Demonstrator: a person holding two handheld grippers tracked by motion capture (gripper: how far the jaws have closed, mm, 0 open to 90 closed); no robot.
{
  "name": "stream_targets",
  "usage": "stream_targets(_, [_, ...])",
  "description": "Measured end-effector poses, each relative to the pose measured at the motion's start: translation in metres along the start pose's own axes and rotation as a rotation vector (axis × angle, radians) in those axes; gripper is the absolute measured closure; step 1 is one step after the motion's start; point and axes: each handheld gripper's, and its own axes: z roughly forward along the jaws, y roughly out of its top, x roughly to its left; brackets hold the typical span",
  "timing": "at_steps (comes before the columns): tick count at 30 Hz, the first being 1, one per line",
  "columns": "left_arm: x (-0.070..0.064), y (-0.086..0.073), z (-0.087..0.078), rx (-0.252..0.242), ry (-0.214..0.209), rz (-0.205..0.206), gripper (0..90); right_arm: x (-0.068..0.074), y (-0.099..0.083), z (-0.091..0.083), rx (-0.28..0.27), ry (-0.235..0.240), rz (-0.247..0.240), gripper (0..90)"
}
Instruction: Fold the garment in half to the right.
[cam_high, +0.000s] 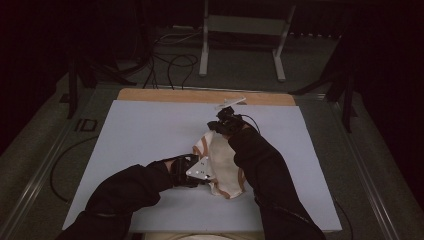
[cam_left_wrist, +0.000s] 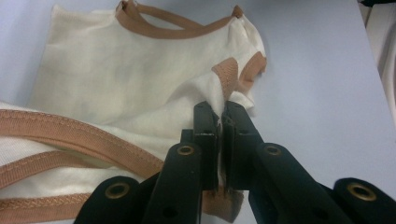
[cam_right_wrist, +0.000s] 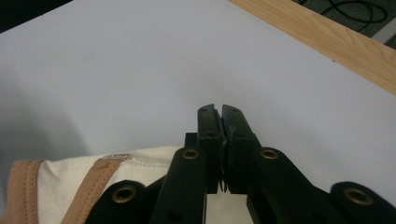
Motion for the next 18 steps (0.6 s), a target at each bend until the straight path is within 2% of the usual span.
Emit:
stream_targets(7, [0.001, 0.009, 0.008, 0.017, -0.028, 0.011, 85.8, -0.006, -0.009, -0.010, -0.010, -0.005, 0.017, 87.8])
stream_targets(10, [0.002, 0.010, 0.012, 0.009, -0.041, -0.011, 85.8, -0.010, -0.015, -0.014, -0.017, -0.013, 0.024, 87.8])
stream_targets(18, [0.004, 0.018, 0.022, 0.008, -0.051, -0.015, 85.7, -0.020, -0.029, -0.018, -0.014, -0.015, 0.055, 87.8])
